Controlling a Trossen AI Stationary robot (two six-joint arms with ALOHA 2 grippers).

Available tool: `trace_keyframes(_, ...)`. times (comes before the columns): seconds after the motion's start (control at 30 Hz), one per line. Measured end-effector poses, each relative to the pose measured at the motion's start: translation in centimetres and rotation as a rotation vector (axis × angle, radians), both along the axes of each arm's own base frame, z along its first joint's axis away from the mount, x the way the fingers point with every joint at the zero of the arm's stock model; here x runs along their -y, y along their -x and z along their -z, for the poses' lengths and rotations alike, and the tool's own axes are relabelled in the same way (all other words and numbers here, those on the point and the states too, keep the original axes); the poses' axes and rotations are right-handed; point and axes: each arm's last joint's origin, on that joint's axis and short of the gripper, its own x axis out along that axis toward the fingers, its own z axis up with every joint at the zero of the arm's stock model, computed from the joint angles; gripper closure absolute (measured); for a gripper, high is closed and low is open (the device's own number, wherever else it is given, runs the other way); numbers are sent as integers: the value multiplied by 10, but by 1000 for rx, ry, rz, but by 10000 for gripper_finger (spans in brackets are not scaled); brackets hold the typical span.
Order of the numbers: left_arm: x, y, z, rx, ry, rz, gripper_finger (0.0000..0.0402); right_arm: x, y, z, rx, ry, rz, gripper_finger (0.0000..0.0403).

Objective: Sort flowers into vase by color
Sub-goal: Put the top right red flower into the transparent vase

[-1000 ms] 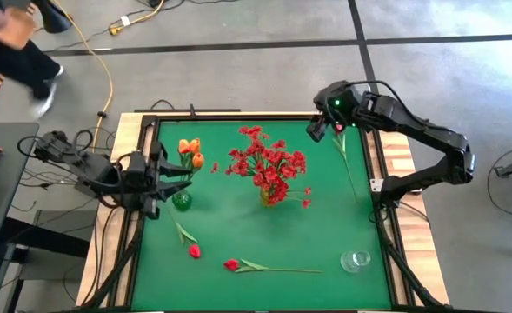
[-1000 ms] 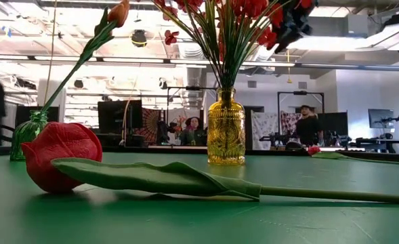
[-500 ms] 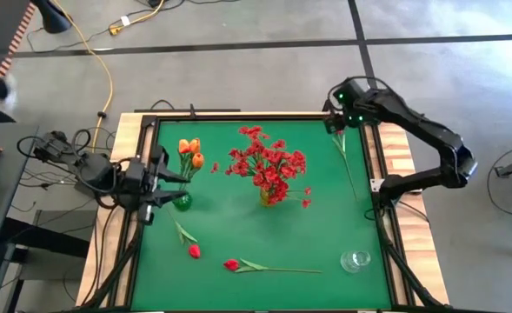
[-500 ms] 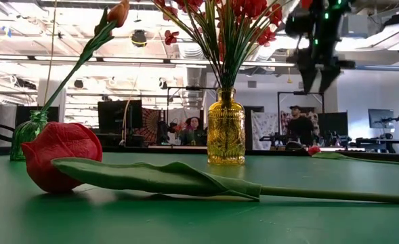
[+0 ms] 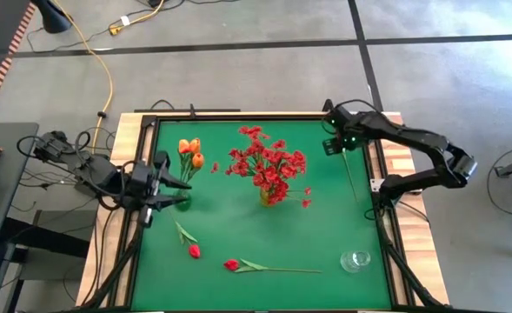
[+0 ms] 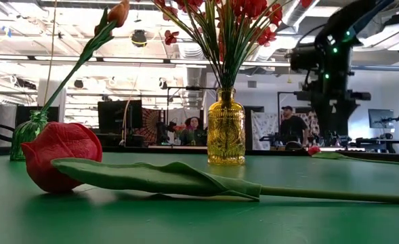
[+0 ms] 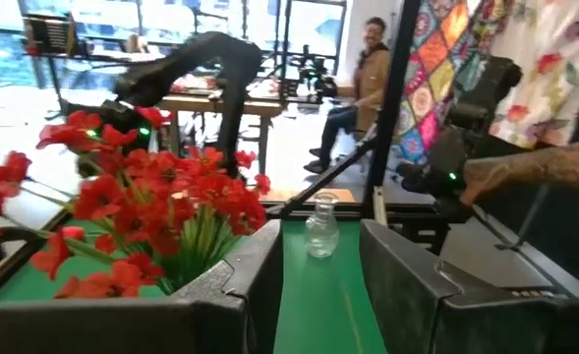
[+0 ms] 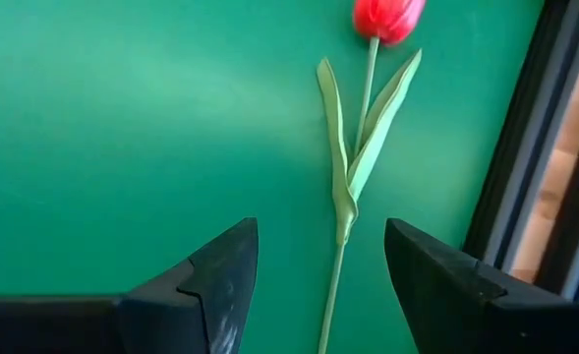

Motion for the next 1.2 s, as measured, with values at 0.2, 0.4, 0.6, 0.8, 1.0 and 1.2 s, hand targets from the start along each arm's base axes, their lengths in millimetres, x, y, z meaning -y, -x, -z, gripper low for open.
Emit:
trace_keyframes(0.2, -3, 0, 0, 1, 16, -102, 278, 0, 12, 28, -13, -12, 8, 154)
trace_keyframes(0.4, -5, 0, 0, 3, 38, -186, 278, 2, 25, 50, -8, -26, -2, 154)
trace_keyframes(0.6, -7, 0, 0, 7, 40, -257, 278, 5, 34, 65, 37, -25, 5, 161)
trace_keyframes(0.8, -8, 0, 0, 11, 75, -294, 278, 2, 39, 78, 40, -17, -1, 198)
trace_keyframes(1.0, -8, 0, 0, 12, 87, -295, 278, -4, 37, 83, 59, -25, -31, 246)
trace_keyframes(1.2, -8, 0, 0, 12, 87, -295, 278, -6, 29, 79, 63, -20, -71, 341)
